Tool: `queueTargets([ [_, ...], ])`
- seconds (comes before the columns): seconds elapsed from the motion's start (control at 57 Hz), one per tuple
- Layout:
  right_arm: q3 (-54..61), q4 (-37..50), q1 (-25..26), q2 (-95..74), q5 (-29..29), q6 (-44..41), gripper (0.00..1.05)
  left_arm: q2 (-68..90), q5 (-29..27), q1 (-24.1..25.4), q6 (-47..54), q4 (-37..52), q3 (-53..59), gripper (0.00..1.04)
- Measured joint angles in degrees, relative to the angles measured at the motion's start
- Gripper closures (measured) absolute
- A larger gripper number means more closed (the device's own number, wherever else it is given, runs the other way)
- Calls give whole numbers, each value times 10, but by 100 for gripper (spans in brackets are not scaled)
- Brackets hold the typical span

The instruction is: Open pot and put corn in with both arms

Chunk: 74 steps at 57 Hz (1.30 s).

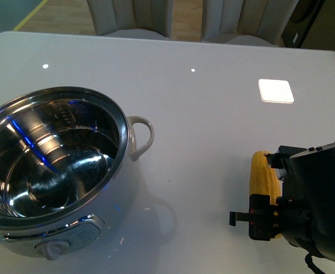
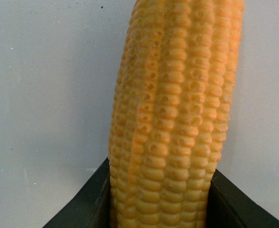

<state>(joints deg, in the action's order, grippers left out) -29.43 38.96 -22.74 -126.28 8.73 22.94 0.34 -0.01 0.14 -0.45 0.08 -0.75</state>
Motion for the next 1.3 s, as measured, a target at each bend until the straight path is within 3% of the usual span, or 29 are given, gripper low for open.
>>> queueTargets([
  [0.333,40,40,3,84,-20,4,77,0,0,0,0,0,0,7],
  [0.509,71,78,-14,181,-74,9,80,0,0,0,0,0,0,7],
  [0.842,21,-15,-80,347,-123,60,82,0,0,0,0,0,0,7],
  [1.298,-114,-35,-174,238,-163,150,82,0,0,0,0,0,0,7],
])
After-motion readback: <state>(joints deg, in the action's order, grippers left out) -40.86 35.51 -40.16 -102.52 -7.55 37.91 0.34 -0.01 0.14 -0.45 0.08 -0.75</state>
